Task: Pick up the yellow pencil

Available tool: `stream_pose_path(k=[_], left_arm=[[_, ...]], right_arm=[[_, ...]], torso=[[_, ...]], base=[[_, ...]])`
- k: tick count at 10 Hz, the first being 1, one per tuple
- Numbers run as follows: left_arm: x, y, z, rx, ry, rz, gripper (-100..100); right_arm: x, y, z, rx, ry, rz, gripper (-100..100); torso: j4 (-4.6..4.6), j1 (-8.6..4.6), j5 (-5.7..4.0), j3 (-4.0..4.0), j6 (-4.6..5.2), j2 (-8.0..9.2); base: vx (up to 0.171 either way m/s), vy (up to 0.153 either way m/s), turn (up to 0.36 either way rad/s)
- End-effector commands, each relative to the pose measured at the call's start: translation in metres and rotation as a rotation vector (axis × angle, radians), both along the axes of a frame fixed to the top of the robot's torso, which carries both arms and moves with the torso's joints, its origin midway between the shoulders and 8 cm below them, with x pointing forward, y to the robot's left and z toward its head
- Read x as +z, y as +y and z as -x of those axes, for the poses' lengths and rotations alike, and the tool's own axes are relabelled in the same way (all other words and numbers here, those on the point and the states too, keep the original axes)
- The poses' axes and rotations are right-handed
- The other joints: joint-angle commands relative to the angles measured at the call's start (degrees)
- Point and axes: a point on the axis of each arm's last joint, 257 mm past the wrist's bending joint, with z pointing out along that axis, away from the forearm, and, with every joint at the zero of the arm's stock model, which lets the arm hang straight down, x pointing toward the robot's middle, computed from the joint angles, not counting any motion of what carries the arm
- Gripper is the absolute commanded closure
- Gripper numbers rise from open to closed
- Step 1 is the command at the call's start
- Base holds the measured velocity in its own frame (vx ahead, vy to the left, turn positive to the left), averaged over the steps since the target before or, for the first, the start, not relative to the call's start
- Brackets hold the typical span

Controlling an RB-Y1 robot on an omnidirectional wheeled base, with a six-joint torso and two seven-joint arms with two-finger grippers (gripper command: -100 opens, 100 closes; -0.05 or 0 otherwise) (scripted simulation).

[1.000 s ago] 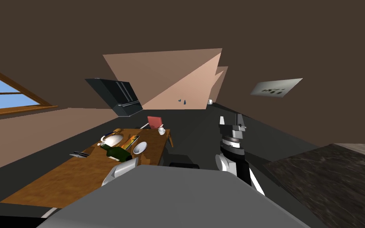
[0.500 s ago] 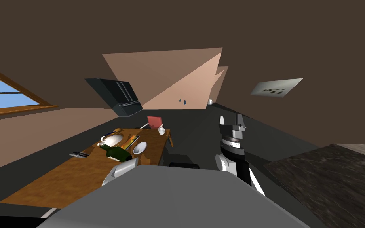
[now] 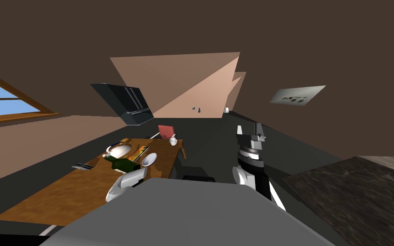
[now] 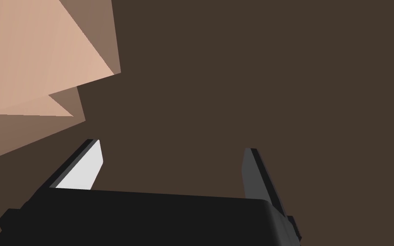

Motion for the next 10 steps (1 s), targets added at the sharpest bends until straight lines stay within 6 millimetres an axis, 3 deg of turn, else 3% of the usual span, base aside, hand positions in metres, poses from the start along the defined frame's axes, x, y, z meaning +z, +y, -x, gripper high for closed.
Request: stream_pose_path(k=[1,4,6,10], left_arm=[[0.014,0.02,-0.012,-0.024,-0.013,-0.042,-100],[0.038,0.051,-0.039,-0.073,-0.05,-0.106,-100],[0.029,0.035,-0.047,-0.062,-0.08,-0.05,-100],[0.007,-0.002,-0.044,-0.008,-0.113,0.063,-100]], right_arm=[[0.0,0.0,0.0,0.0,0.0,0.0,0],[0.0,0.0,0.0,0.0,0.0,0.0,0],[0.0,0.0,0.0,0.0,0.0,0.0,0],[0.0,0.0,0.0,0.0,0.0,0.0,0]], torso=[[0.0,0.0,0.0,0.0,0.0,0.0],[-0.01,-0.03,0.0,-0.03,0.01,-0.05],[0.01,0.04,0.01,0.03,0.01,0.06],[0.03,0.59,0.14,0.1,-0.02,0.18]], base=[[0.007,-0.081,0.008],[0.011,-0.097,0.003],[-0.029,-0.037,-0.046],[-0.037,0.064,-0.045]])
